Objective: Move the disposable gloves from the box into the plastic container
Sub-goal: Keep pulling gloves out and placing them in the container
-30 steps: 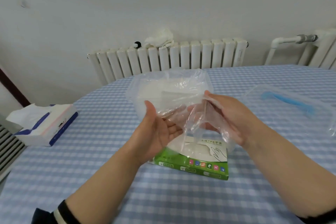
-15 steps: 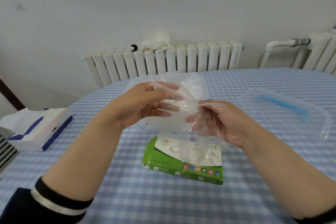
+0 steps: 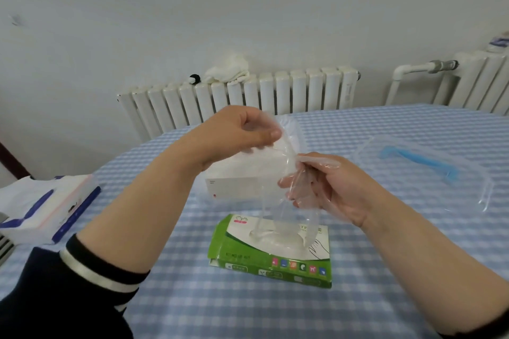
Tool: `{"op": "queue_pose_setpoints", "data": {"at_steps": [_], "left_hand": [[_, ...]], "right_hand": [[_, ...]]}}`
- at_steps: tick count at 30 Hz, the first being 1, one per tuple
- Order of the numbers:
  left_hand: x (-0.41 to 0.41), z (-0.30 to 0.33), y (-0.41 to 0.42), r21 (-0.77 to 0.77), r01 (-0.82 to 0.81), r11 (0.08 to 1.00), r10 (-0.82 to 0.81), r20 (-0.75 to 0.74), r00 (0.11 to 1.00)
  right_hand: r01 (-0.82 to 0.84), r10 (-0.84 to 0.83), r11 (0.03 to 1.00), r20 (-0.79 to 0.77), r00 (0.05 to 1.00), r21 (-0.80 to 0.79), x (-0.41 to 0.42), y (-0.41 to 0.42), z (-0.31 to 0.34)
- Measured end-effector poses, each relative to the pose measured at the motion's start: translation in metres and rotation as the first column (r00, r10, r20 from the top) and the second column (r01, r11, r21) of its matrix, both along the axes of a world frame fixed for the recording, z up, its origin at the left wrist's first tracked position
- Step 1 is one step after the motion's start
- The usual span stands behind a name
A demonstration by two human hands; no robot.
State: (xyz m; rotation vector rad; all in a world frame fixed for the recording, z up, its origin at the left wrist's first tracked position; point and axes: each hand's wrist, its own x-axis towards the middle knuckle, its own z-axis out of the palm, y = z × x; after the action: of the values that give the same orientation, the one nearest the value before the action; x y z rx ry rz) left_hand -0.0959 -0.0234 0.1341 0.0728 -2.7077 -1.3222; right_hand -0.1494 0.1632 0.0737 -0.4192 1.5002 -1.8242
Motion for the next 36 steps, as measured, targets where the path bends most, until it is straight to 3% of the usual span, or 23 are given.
{"op": "queue_pose_setpoints", "data": {"at_steps": [3, 6, 9, 11, 14, 17, 22, 28, 31, 34, 36], "left_hand": [[-0.01, 0.013, 0.004, -0.1, 0.122, 0.987, -0.116, 0.063, 0.991], [-0.023, 0.019, 0.001, -0.004, 0.12, 0.993, -0.12, 0.06, 0.991], [-0.045, 0.017, -0.02, 0.119, -0.108, 0.987, 0.111, -0.011, 0.994], [-0.058, 0.011, -0.038, 0.104, -0.284, 0.953, 0.288, -0.029, 0.957], [-0.064, -0.003, -0.061, -0.032, -0.432, 0.901, 0.432, 0.0, 0.902], [-0.063, -0.021, -0.076, -0.216, -0.464, 0.859, 0.475, -0.002, 0.88], [-0.059, -0.048, -0.091, -0.612, -0.366, 0.701, 0.432, -0.044, 0.901], [-0.049, -0.054, -0.098, -0.8, -0.377, 0.466, 0.326, -0.241, 0.914], [-0.044, -0.056, -0.103, -0.731, -0.433, 0.528, 0.299, -0.317, 0.9], [-0.04, -0.052, -0.104, -0.404, -0.482, 0.778, 0.395, -0.282, 0.874], [-0.036, -0.049, -0.106, -0.266, -0.495, 0.827, 0.444, -0.231, 0.866]], "right_hand": [[0.025, -0.024, 0.999, 0.081, 0.996, -0.02, 0.002, -0.001, 0.0], [0.072, -0.056, 0.994, 0.194, 0.979, -0.08, 0.003, -0.002, 0.0], [0.159, -0.14, 0.984, 0.202, 0.969, -0.084, -0.003, 0.0, -0.001], [0.188, -0.165, 0.977, 0.191, 0.968, -0.105, -0.006, 0.002, -0.002], [0.193, -0.169, 0.974, 0.182, 0.969, -0.117, -0.007, 0.002, -0.001], [0.152, -0.136, 0.982, 0.146, 0.98, -0.109, -0.004, 0.001, 0.001], [0.082, -0.076, 0.994, 0.08, 0.994, -0.072, 0.001, -0.001, 0.0], [0.047, -0.046, 0.998, 0.028, 0.999, -0.035, 0.004, -0.003, -0.002], [0.021, -0.019, 1.0, -0.064, 0.998, 0.02, 0.004, -0.003, -0.004], [0.007, 0.04, 0.985, -0.273, 0.961, 0.171, 0.006, -0.006, -0.008], [0.007, 0.086, 0.971, -0.375, 0.923, 0.24, 0.009, -0.009, -0.012]]}}
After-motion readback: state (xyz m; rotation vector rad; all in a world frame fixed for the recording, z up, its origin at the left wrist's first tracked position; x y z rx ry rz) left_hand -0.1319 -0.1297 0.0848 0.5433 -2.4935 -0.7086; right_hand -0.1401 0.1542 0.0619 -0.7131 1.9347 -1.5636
